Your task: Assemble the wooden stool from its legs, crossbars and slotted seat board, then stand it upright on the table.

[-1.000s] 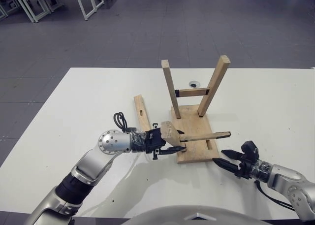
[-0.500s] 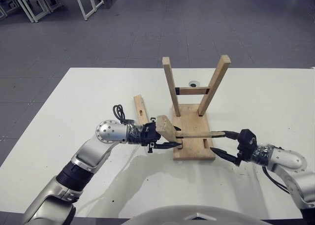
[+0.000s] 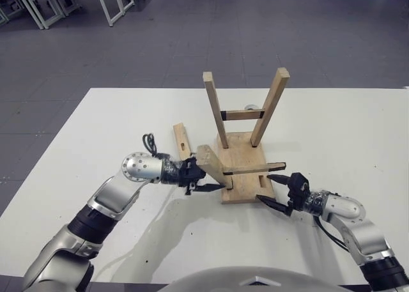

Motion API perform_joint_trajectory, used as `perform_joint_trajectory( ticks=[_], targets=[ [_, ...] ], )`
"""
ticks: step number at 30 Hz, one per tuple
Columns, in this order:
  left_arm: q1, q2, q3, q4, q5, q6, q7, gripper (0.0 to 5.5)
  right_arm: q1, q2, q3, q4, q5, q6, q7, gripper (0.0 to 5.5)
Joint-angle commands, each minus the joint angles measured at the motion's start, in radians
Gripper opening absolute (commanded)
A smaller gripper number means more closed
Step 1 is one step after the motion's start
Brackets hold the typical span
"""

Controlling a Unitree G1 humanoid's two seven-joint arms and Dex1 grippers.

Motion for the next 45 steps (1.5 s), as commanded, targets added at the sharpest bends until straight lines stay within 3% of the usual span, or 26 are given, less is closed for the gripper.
perform_joint_trajectory(
  ticks=[1,10,13,14,17,19,24,30,41,45],
  targets=[
    [-0.007,-0.015,0.019,-0.014,0.023,0.009,-0.01,3.11,0.015,-0.005,0.005,0.0,-0.03,0.028,-0.015,3.86],
    [0.051,0.024,0.15,-0.059,0.012,0.089,0.022,4.54,0.064,-0.004,-0.009,-0.048,-0.015,0.051,-0.047,3.86],
    [0.091,0.0,0.257,-0.147,-0.006,0.203,0.147,4.76,0.093,0.011,-0.027,-0.063,-0.002,0.054,-0.073,3.86],
    [0.098,-0.03,0.291,-0.175,0.001,0.257,0.225,4.76,0.102,0.015,-0.031,-0.067,-0.001,0.053,-0.081,3.86],
    [0.127,-0.285,0.395,-0.319,0.034,0.566,0.637,4.76,0.128,0.038,-0.045,-0.082,0.002,0.055,-0.112,3.86],
    [0.162,-0.437,0.38,-0.405,0.097,0.723,0.845,4.76,0.146,0.055,-0.055,-0.094,0.004,0.058,-0.133,3.86],
    [0.208,-0.609,0.322,-0.426,0.235,0.924,1.105,4.76,0.142,0.077,-0.069,-0.114,0.009,0.075,-0.159,3.86],
    [0.22,-0.732,0.369,-0.411,0.186,0.999,1.106,4.76,0.144,0.083,-0.071,-0.125,0.008,0.085,-0.161,3.86],
    [0.189,-0.752,0.389,-0.177,0.203,0.924,1.114,4.76,0.123,0.103,-0.071,-0.128,0.008,0.097,-0.175,3.86],
    [0.216,-0.77,0.46,-0.175,0.192,0.902,1.129,3.99,0.127,0.103,-0.133,-0.136,0.027,0.097,-0.202,3.86]
  ],
)
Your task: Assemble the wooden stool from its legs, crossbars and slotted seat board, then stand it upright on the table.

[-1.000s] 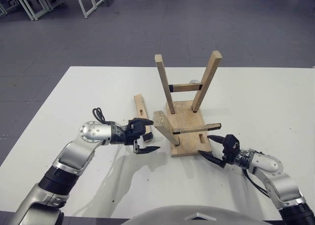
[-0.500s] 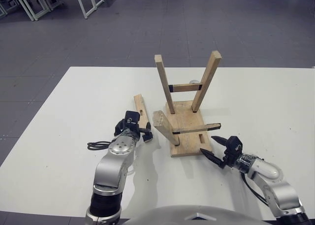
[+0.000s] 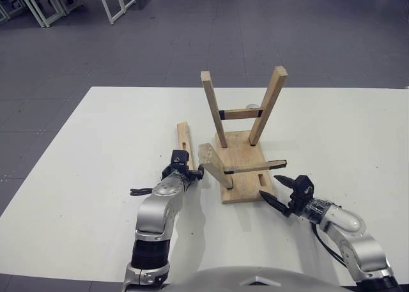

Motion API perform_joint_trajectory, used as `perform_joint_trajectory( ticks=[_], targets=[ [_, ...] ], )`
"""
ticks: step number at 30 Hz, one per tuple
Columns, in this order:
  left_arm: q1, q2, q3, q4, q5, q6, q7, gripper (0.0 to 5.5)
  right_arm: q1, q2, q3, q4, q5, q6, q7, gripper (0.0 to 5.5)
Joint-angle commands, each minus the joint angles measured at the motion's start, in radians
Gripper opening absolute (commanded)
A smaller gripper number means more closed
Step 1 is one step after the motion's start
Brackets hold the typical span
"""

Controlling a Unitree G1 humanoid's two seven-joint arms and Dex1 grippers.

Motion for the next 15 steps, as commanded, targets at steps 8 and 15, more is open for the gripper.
perform_joint_trajectory(
  ticks=[8,15],
  targets=[
    [0.096,-0.018,0.11,-0.001,-0.033,0.019,-0.013,2.53,-0.09,-0.009,-0.254,0.06,0.049,0.017,-0.114,3.86],
    [0.075,0.077,0.228,0.04,-0.196,-0.146,-0.237,2.05,-0.241,0.014,-0.329,-0.01,0.146,0.224,-0.236,3.86]
  ],
)
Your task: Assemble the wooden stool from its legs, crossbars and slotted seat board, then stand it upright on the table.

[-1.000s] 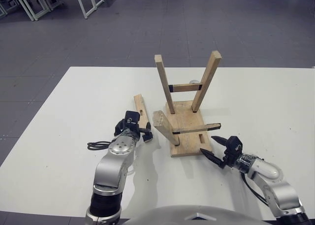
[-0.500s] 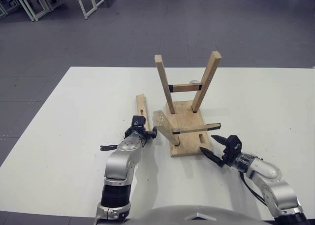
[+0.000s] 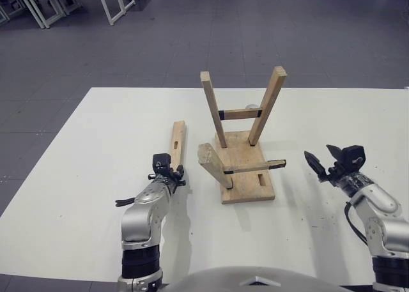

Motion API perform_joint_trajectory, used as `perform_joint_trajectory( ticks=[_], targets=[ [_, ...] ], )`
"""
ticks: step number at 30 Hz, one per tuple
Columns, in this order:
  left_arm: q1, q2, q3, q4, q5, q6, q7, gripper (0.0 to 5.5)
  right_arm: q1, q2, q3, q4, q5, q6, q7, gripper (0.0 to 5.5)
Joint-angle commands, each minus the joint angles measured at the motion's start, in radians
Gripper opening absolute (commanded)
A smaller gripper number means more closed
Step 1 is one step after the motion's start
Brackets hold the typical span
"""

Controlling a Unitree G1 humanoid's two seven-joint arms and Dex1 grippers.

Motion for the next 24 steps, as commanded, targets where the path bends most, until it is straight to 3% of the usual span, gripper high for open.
perform_joint_trajectory(
  ticks=[1,5,9,13,17,21,24],
  targets=[
    [-0.016,0.085,0.116,0.04,-0.167,-0.08,-0.218,2.05,-0.094,0.011,-0.014,-0.091,0.108,0.158,-0.033,3.86],
    [-0.16,0.316,0.374,0.097,-0.503,-0.067,-0.552,2.05,-0.207,-0.015,-0.077,-0.137,0.403,0.432,-0.001,3.86],
    [-0.254,0.47,0.509,0.157,-0.828,0.062,-0.74,2.05,-0.374,-0.012,-0.158,-0.046,0.69,0.639,-0.024,3.86],
    [-0.308,0.492,0.431,0.113,-1.048,0.184,-0.814,2.05,-0.521,0.03,-0.164,0.03,0.935,0.764,-0.083,3.86],
    [-0.367,0.48,0.297,0.14,-1.053,0.19,-0.827,2.05,-0.61,0.053,-0.109,0.042,1.045,0.808,-0.106,3.86],
    [-0.42,0.466,0.223,0.229,-1.027,0.166,-0.842,2.05,-0.637,0.052,-0.106,0.065,1.228,0.828,-0.113,3.86],
    [-0.441,0.459,0.163,0.233,-1.025,0.171,-0.869,2.05,-0.646,0.054,-0.064,0.097,1.254,0.831,-0.099,3.86]
  ],
)
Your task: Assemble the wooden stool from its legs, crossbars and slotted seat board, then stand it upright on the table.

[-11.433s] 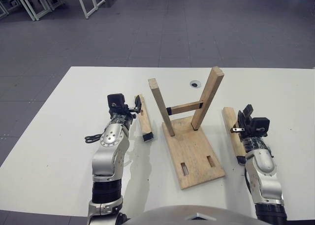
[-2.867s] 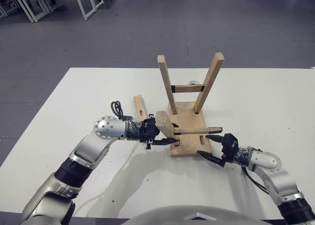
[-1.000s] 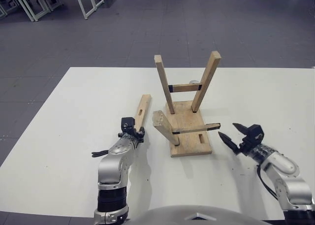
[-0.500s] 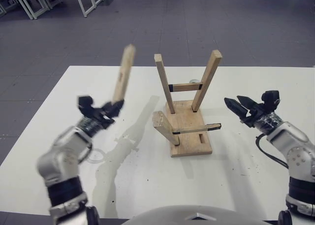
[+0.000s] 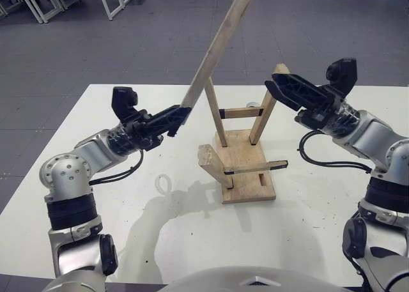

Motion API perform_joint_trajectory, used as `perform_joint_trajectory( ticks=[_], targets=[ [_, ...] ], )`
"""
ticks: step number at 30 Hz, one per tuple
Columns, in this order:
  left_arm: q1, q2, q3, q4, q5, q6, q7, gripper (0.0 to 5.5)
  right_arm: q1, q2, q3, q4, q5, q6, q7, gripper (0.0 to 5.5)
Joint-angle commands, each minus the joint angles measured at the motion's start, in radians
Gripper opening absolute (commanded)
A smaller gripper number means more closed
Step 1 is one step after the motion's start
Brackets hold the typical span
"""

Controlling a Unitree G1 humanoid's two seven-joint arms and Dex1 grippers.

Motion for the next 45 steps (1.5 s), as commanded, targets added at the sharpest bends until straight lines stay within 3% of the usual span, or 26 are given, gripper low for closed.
perform_joint_trajectory(
  ticks=[1,7,14,20,35,42,45],
  targets=[
    [-0.049,-0.011,-0.073,0.005,0.011,-0.003,-0.038,2.05,-0.034,0.01,0.06,0.041,0.011,0.01,0.018,3.86],
    [-0.079,-0.023,-0.126,0.009,0.017,-0.009,-0.058,2.05,-0.032,0.024,0.118,0.07,-0.063,-0.014,0.08,3.86],
    [-0.094,-0.002,-0.193,0.056,0.075,-0.021,-0.127,2.05,-0.061,0.041,0.164,0.06,-0.144,-0.036,0.146,5.03],
    [-0.097,0.0,-0.221,0.081,0.118,-0.038,-0.172,2.05,-0.082,0.066,0.213,0.077,-0.248,-0.068,0.195,5.03],
    [-0.082,0.007,-0.233,0.066,0.129,-0.025,-0.195,2.05,-0.077,0.103,0.198,0.08,-0.311,-0.078,0.213,2.03],
    [-0.091,0.031,-0.227,0.099,0.151,-0.037,-0.216,2.05,-0.07,0.039,0.184,0.056,-0.304,-0.032,0.295,2.03],
    [-0.1,0.021,-0.223,0.106,0.149,-0.035,-0.201,2.79,-0.076,0.049,0.182,0.068,-0.33,-0.049,0.296,2.02]
  ],
)
